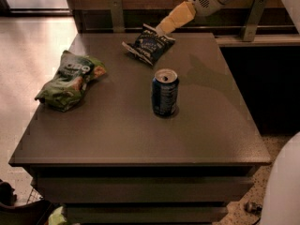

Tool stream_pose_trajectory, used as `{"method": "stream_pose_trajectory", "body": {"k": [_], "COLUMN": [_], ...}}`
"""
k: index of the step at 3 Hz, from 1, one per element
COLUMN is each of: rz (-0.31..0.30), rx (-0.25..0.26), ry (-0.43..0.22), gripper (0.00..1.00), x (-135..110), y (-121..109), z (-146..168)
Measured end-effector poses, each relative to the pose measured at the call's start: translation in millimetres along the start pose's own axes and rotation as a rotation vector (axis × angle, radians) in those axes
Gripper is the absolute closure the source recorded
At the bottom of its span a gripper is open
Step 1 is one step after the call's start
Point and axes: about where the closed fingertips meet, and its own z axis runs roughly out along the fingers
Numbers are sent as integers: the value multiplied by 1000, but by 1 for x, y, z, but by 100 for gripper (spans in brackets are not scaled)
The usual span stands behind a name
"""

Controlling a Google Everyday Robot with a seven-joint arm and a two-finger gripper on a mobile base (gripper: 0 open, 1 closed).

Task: Pick blue chip bag

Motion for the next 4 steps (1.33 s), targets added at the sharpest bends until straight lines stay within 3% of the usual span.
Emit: {"method": "stream_pose_trajectory", "body": {"k": [2, 4], "rz": [-3, -26], "rx": [30, 21], "ry": [6, 11], "gripper": [0, 0], "x": [-2, -17], "y": [-12, -28], "z": [27, 107]}}
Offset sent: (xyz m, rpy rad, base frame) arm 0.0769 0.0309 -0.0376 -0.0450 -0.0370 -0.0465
